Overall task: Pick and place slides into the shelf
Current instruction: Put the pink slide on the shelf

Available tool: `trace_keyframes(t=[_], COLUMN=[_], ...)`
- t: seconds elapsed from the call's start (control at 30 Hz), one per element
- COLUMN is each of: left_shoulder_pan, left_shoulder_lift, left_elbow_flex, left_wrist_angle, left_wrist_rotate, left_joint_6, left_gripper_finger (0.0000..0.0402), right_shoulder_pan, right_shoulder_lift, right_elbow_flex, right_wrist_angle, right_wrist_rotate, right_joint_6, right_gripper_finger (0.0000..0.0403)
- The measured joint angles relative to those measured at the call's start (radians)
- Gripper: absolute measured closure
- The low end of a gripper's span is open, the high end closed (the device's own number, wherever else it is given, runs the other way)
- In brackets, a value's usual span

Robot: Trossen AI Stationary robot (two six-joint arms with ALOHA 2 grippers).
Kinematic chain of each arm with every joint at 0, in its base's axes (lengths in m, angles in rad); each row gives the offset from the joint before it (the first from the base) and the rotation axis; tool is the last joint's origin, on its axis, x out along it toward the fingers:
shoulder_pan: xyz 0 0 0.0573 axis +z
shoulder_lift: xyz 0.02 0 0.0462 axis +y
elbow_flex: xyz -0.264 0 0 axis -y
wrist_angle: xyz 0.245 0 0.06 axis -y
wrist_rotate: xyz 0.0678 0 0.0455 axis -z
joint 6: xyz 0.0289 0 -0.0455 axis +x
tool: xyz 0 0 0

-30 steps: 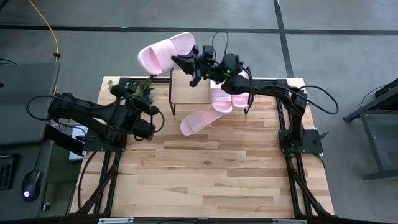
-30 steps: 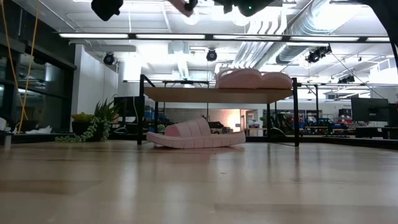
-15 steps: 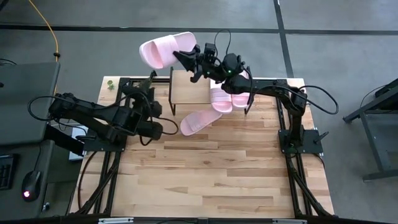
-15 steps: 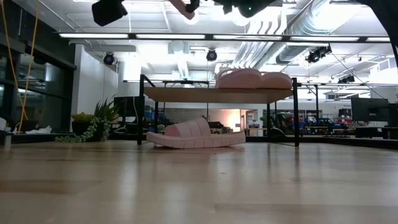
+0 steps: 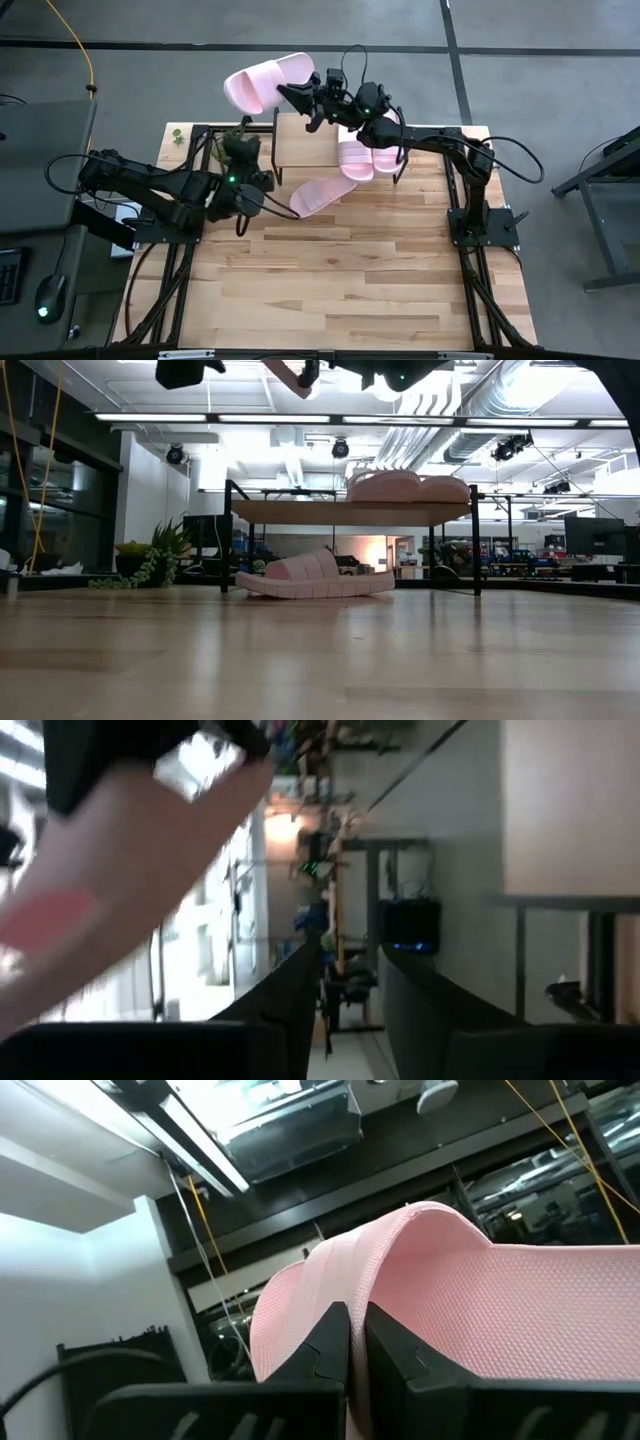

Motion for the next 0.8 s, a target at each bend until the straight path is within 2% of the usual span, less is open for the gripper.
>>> trace_keyframes(t=[0.07, 0.27, 0.43, 0.57, 0.8], left_shoulder_pan=[0.0, 0.0, 0.0, 0.0, 0.0], left_shoulder_lift=[0.0, 0.0, 0.0, 0.0, 0.0], left_elbow_flex=[0.0, 0.0, 0.0, 0.0, 0.0], left_wrist_angle=[0.071, 0.248, 0.31, 0.331, 0.396], left_wrist_rotate=[0.036, 0.059, 0.125, 0.147, 0.148], left_joint_6=[0.078, 0.266, 0.364, 0.367, 0.264], left_gripper_finger=[0.0313, 0.0302, 0.0279, 0.0257, 0.0234], right_shoulder_pan=[-0.004, -0.017, -0.028, -0.034, -0.049], right_shoulder_lift=[0.0, 0.0, 0.0, 0.0, 0.0], right_elbow_flex=[0.0, 0.0, 0.0, 0.0, 0.0], right_wrist_angle=[-0.01, -0.018, -0.003, 0.005, -0.001], right_wrist_rotate=[-0.001, -0.029, -0.049, -0.05, -0.062], right_joint_6=[-0.005, -0.009, -0.049, -0.094, -0.001], right_gripper_finger=[0.0403, 0.0403, 0.0403, 0.0403, 0.0403])
